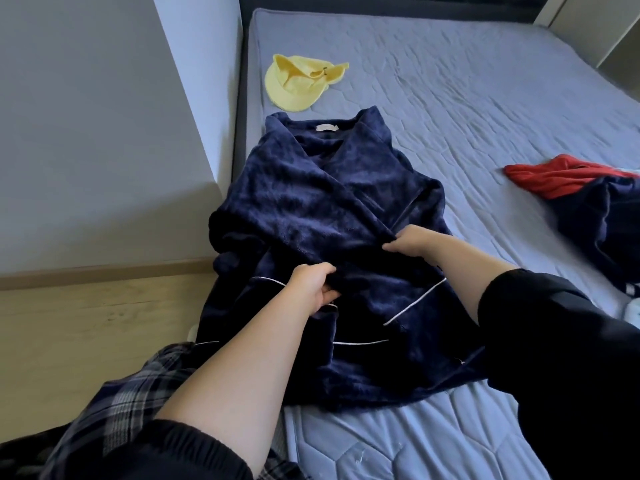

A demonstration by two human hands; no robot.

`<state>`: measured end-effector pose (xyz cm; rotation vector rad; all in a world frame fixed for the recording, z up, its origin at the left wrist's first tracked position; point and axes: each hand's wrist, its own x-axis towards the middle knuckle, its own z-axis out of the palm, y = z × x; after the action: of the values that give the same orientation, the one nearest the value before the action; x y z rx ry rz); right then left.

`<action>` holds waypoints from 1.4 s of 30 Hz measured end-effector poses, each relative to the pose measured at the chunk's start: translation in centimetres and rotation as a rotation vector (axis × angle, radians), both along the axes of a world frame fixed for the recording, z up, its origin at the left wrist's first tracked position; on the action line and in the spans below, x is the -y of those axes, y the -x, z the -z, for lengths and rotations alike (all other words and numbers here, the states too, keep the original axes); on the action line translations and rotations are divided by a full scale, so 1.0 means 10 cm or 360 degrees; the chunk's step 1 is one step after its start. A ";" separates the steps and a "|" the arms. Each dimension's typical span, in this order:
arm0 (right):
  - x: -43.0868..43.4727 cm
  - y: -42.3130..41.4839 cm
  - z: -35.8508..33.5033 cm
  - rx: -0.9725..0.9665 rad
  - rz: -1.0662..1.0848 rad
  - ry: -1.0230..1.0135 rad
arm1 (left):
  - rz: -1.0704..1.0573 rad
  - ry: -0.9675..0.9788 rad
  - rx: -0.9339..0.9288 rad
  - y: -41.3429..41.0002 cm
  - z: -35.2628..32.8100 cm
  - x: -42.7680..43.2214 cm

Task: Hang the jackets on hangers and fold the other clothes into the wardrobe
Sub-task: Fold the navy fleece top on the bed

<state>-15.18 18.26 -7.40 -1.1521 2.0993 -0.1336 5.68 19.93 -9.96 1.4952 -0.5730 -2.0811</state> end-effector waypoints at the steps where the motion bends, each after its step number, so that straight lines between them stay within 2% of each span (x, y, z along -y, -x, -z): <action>1: 0.00 -0.02 0.00 -0.0176 -0.0062 -0.0054 | 0.0030 0.0039 0.0079 -0.02 -0.02 0.00; 4: -0.05 -0.10 -0.03 -0.0650 -0.0148 -0.0034 | 0.0192 0.0154 0.0327 -0.12 -0.03 0.05; 6: -0.05 -0.20 0.02 -0.0862 -0.0148 0.0261 | 0.0020 0.0314 0.0521 -0.22 -0.05 0.13; 9: -0.02 -0.51 0.10 -0.0780 -0.0420 0.0929 | -0.0365 0.0646 0.0913 -0.43 -0.04 0.29; 11: -0.01 -0.74 0.16 -0.0671 -0.0667 0.1140 | -0.0366 0.0750 0.1207 -0.58 -0.02 0.34; 12: -0.01 -0.84 0.20 -0.0695 -0.0837 0.1080 | -0.0325 0.0748 0.1302 -0.65 0.03 0.37; 14: 0.01 -0.99 0.30 -0.0771 -0.1086 0.0659 | -0.0192 0.0669 0.1356 -0.78 0.14 0.42; 16: 0.09 -1.17 0.23 -0.0864 -0.1029 0.0303 | -0.0149 0.0564 0.1346 -0.89 0.24 0.44; 18: 0.27 -1.40 0.11 -0.0981 -0.0928 0.0363 | -0.0134 0.0583 0.1425 -1.02 0.34 0.46; 20: 0.44 -1.62 0.06 -0.0982 -0.0880 0.0723 | -0.0102 0.0658 0.1489 -1.16 0.47 0.44; 22: 0.51 -1.78 0.17 -0.0785 -0.0940 0.0984 | -0.0171 0.0559 0.1240 -1.31 0.60 0.38; 24: 0.45 -1.91 0.39 -0.0646 -0.1085 0.0773 | -0.0225 0.0343 0.0993 -1.48 0.67 0.31; 26: 0.32 -1.97 0.67 -0.0745 -0.1115 0.0644 | -0.0100 0.0223 0.0979 -1.65 0.69 0.28; 29: 0.23 -2.01 0.86 -0.0775 -0.1005 0.0768 | -0.0005 0.0200 0.0834 -1.91 0.70 0.21; 32: 0.29 -2.00 0.88 -0.0749 -0.1004 0.0828 | 0.0248 0.0163 0.0667 -2.15 0.70 0.10; 33: 0.30 -2.00 0.88 -0.0749 -0.1001 0.0824 | 0.0201 0.0186 0.0626 -2.20 0.69 0.07; 35: 0.29 -2.01 0.88 -0.0757 -0.0984 0.0807 | -0.0242 0.0245 0.0588 -2.24 0.67 0.05; 36: 0.29 -2.02 0.87 -0.0761 -0.0978 0.0796 | -0.0461 0.0260 0.0673 -2.25 0.66 0.05; 38: 0.29 -2.03 0.84 -0.0761 -0.0982 0.0771 | -0.0565 0.0215 0.0879 -2.21 0.63 0.00; 40: 0.29 -2.02 0.80 -0.0750 -0.0995 0.0744 | -0.0307 0.0084 0.0824 -2.16 0.61 -0.10; 42: 0.30 -2.01 0.77 -0.0741 -0.1018 0.0713 | 0.0128 -0.0044 0.0718 -2.19 0.54 -0.21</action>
<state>4.87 15.31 -15.05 -2.2500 2.0099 -0.0312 27.53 22.01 -15.32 2.0038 -0.7809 -1.8148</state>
